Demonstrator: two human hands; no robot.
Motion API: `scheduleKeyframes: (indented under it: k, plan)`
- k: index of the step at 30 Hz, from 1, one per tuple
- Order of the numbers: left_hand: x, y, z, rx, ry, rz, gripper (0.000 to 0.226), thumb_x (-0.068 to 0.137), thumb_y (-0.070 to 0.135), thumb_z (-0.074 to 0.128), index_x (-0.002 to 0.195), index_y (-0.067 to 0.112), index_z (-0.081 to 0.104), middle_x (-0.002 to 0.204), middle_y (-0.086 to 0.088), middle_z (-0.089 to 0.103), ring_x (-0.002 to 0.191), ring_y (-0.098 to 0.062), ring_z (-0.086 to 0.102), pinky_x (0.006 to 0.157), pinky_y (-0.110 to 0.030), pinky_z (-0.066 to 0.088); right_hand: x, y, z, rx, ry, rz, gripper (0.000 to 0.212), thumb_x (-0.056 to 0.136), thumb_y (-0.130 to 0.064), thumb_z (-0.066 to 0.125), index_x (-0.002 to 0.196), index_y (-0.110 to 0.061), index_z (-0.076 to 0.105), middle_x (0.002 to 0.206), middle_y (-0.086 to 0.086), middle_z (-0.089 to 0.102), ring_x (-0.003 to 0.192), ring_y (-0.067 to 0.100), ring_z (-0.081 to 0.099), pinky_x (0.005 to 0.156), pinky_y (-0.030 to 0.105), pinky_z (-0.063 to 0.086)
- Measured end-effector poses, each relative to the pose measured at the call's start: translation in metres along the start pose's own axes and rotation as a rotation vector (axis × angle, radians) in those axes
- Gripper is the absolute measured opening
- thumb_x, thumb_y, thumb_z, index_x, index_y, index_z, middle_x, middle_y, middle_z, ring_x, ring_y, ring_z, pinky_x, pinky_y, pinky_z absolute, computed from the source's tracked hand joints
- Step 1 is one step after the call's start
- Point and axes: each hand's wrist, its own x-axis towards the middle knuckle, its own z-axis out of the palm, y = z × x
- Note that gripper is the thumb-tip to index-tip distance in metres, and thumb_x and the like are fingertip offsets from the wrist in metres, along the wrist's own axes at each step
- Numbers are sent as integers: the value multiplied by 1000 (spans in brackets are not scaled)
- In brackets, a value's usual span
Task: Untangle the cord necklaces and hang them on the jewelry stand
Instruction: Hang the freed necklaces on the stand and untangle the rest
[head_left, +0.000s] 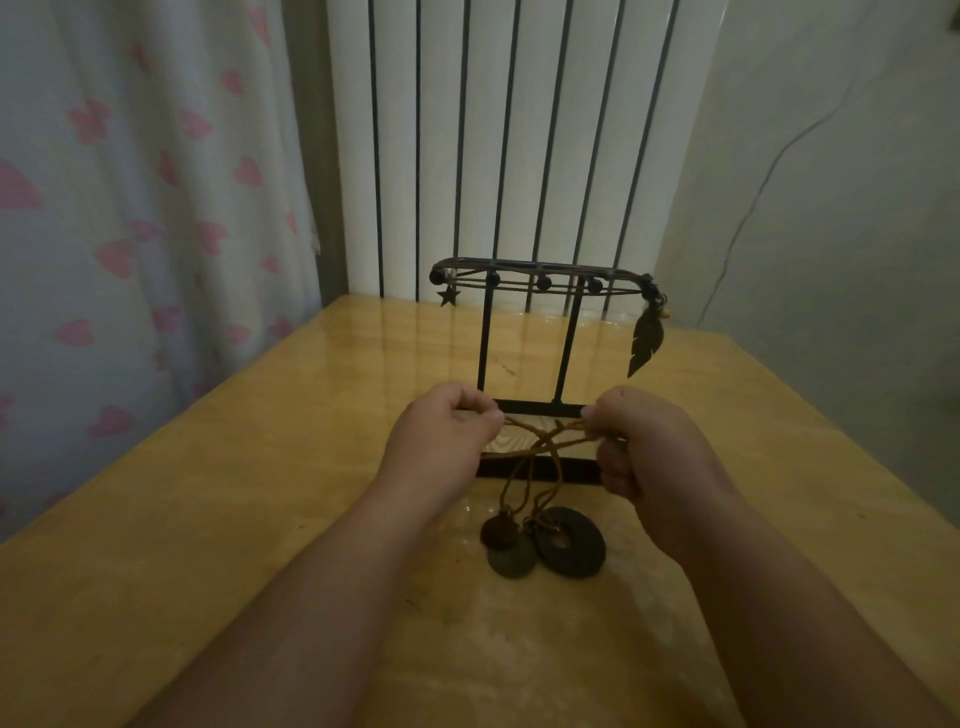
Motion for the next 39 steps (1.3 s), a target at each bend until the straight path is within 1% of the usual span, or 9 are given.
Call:
scheduleKeyframes:
  k: [6,10,15,19,23,26,30,33,39]
  plan:
    - [-1,1,0,40,-36,46,19,97,17,57,91,31,70,85,11,55,87,-9,51,64,-19,37,-4,0,-1,-210,-83,-84,8,89,-21,65,95,-17,68,82,1,66,71,14,55,63,32,42]
    - [-1,2,-1,25,-44,60,24,96,14,57,86,32,70,101,9,64,101,-9,55,69,-15,37,-6,-1,-4,-278,-134,38,37,93,-51,52,95,-20,72,71,-4,54,67,12,46,59,28,36]
    - [-3,5,-5,-22,-47,37,29,91,5,54,77,23,71,98,10,65,99,-4,53,71,-17,37,-11,-3,-6,-433,-177,-11,16,91,-28,63,83,-20,74,75,-4,64,68,8,52,60,22,36]
    - [-6,6,-4,12,-116,42,25,89,5,58,76,24,69,93,8,65,93,-4,56,70,-19,40,-9,-2,-5,-210,-161,-27,18,95,-25,57,86,-19,72,76,2,66,66,14,53,64,31,42]
    - [-6,1,-2,50,-219,35,22,84,15,72,93,35,69,100,13,60,102,-9,53,79,-27,43,-9,-3,-2,-91,-161,-84,19,96,-22,54,93,-19,72,75,-2,69,60,12,50,65,33,42]
    - [-8,-1,-1,101,-278,71,29,83,26,76,110,35,68,114,18,59,108,-3,47,78,-20,38,-10,-1,0,-114,-155,-114,18,96,-23,55,94,-19,72,78,-4,71,68,11,56,68,34,42]
    - [-9,-1,3,168,-319,121,11,87,27,71,91,37,70,100,16,67,101,-2,57,89,-29,46,-12,-3,1,28,-192,-152,19,97,-19,52,101,-13,70,77,-2,69,63,4,61,63,27,50]
    - [-7,-1,4,233,-263,103,11,89,27,67,83,36,67,93,15,64,94,-2,57,83,-27,46,-11,-7,-2,325,-145,-157,19,97,-14,49,104,-8,66,73,1,64,50,6,50,47,18,40]
    - [-6,-4,2,140,-250,52,9,94,32,61,97,33,70,93,12,68,90,-2,61,71,-22,44,-3,-2,-4,508,44,-140,20,98,-20,50,103,-12,67,73,-1,62,52,9,36,52,25,28]
